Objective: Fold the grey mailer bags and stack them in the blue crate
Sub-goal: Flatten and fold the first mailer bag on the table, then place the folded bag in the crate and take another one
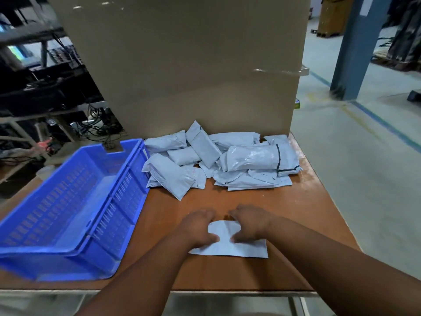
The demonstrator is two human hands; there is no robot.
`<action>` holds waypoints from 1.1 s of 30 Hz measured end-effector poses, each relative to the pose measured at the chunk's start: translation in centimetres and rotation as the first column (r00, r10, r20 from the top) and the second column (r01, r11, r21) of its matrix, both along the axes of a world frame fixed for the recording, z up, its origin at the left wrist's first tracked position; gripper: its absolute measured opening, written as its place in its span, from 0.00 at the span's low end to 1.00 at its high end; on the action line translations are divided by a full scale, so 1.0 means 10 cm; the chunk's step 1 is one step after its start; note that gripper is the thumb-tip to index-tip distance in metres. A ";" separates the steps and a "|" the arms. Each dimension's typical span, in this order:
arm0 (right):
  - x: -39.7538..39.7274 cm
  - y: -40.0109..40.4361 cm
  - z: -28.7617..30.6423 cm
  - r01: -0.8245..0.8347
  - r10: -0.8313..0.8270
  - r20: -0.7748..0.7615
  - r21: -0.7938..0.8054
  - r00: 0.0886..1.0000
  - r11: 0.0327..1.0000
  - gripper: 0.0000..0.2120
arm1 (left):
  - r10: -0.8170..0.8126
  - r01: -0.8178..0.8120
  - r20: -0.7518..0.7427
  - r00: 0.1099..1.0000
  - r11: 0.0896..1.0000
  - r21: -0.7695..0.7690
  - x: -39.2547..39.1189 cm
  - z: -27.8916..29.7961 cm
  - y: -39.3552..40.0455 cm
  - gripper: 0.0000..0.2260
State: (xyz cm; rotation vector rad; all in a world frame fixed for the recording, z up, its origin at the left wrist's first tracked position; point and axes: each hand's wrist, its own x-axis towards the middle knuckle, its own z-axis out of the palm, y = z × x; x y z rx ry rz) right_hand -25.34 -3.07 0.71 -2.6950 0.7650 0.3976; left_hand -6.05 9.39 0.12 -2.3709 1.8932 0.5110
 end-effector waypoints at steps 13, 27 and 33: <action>0.02 -0.41 0.60 -0.095 0.114 0.241 -0.091 0.964 0.991 0.05 | 0.041 -0.021 0.157 0.987 0.992 -0.126 0.14 0.81 -0.15 0.10; 1.84 -0.37 1.99 -0.234 0.427 0.317 -0.499 0.847 0.835 0.04 | 0.397 -0.301 0.289 0.871 0.896 -0.325 1.13 2.07 0.59 0.14; 3.16 0.07 2.38 -0.253 0.506 0.333 -0.576 0.796 0.778 0.09 | 0.498 -0.382 0.308 0.811 0.848 -0.367 2.09 2.43 1.13 0.11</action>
